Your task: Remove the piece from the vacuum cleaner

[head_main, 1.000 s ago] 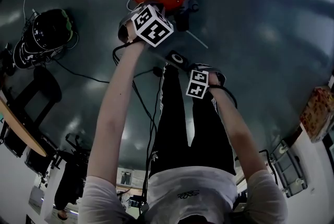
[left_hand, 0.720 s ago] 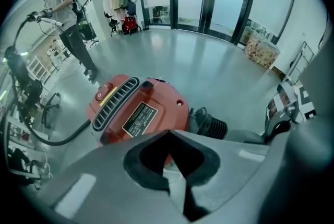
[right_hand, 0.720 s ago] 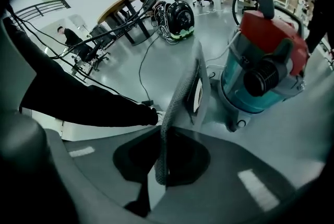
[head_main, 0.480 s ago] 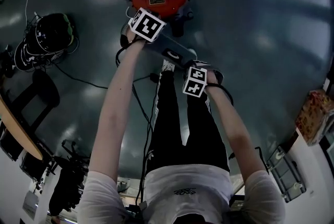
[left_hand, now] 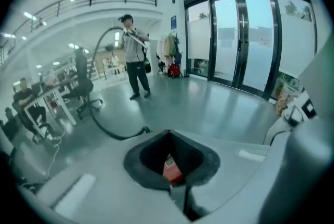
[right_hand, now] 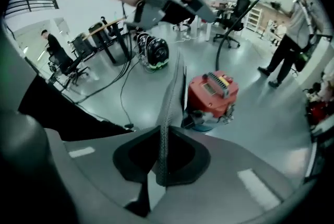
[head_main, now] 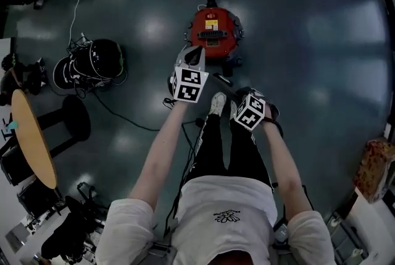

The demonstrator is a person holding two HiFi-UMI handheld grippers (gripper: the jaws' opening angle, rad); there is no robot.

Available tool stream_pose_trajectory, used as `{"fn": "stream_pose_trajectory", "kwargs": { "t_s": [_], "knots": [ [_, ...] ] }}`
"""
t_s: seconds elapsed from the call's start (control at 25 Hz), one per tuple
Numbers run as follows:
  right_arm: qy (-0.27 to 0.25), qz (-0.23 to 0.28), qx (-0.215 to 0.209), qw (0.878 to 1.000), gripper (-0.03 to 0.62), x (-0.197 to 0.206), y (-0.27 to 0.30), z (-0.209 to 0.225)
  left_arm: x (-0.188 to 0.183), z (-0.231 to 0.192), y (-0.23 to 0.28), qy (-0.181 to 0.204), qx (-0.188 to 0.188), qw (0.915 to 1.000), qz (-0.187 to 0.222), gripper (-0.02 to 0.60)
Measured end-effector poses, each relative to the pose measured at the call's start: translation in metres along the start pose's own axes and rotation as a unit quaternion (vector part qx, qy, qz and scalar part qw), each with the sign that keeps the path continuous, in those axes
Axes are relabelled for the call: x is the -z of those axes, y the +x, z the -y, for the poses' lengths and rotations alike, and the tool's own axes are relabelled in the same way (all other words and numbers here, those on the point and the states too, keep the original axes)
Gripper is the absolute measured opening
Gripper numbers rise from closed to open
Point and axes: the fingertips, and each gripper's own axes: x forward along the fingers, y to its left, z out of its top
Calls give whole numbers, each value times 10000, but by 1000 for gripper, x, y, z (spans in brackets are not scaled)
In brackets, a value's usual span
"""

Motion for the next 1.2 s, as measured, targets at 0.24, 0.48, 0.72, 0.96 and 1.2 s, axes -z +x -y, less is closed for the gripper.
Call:
{"fn": "stream_pose_trajectory", "kwargs": {
  "t_s": [0.24, 0.48, 0.72, 0.96, 1.2],
  "knots": [
    [168, 1243, 1284, 9838, 37, -103, -127, 62, -102, -24, -115, 20, -570, 9884, 1407, 0],
    [-62, 2330, 2392, 9426, 38, -176, -262, 80, -184, -39, -209, -134, -831, 9649, 2486, 0],
    [292, 3971, 2994, 8671, 38, -229, -389, 96, -249, -49, -259, -190, -980, 9354, 3393, 0],
    [177, 4823, 3439, 8055, 37, -254, -474, 97, -292, -51, -296, -15, -1025, 9125, 3960, 0],
    [-29, 4658, 3906, 7940, 37, -247, -496, 104, -307, -51, -306, 32, -1028, 9028, 4176, 0]
  ]
}}
